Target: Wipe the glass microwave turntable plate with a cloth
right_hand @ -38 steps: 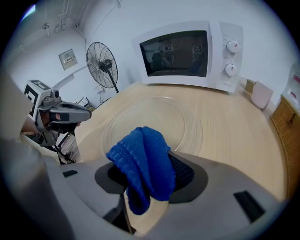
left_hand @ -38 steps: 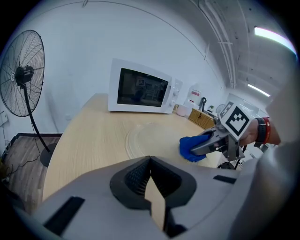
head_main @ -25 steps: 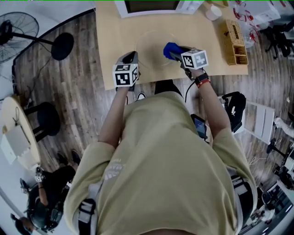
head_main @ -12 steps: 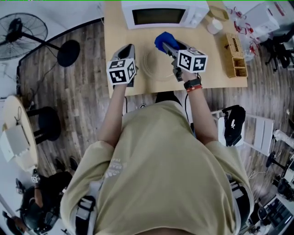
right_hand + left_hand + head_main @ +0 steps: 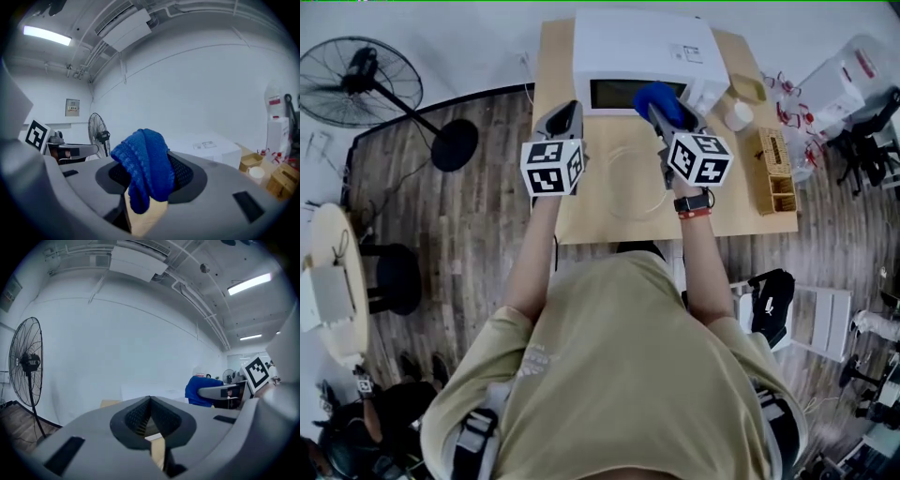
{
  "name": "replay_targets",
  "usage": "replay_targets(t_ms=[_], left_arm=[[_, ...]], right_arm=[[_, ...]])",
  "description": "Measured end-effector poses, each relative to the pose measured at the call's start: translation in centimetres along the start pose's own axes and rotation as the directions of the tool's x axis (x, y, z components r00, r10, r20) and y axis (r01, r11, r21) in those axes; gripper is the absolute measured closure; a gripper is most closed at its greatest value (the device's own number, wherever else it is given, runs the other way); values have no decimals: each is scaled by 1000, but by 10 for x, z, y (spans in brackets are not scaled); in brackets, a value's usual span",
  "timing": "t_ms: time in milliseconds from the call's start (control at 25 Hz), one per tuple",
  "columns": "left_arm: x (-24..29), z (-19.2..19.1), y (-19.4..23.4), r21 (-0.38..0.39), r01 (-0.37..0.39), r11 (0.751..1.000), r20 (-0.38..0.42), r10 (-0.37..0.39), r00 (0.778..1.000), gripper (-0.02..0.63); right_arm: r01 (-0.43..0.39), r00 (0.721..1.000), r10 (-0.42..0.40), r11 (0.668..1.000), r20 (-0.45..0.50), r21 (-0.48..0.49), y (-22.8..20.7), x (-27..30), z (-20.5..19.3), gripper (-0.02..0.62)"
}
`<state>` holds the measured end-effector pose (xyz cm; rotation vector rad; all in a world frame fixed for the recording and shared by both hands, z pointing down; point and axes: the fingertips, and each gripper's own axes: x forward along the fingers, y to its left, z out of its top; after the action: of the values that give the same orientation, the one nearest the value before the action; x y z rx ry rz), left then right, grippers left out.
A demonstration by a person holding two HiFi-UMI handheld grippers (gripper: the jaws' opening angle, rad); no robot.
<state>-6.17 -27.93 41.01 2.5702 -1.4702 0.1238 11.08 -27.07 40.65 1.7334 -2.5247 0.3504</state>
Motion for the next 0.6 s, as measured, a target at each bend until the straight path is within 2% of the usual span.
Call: replay_targets(t_ms=[280,600], left_arm=[[-8,52,-14,83,-18,996,110,8,994,588],[-8,48,-6,71,-30,997,110,22,994,588]], right_arm=[[80,995,-74,991,63,-108,-8,-19,43,390],[106,993,-99,987,68,-120,-2,-18,44,402]])
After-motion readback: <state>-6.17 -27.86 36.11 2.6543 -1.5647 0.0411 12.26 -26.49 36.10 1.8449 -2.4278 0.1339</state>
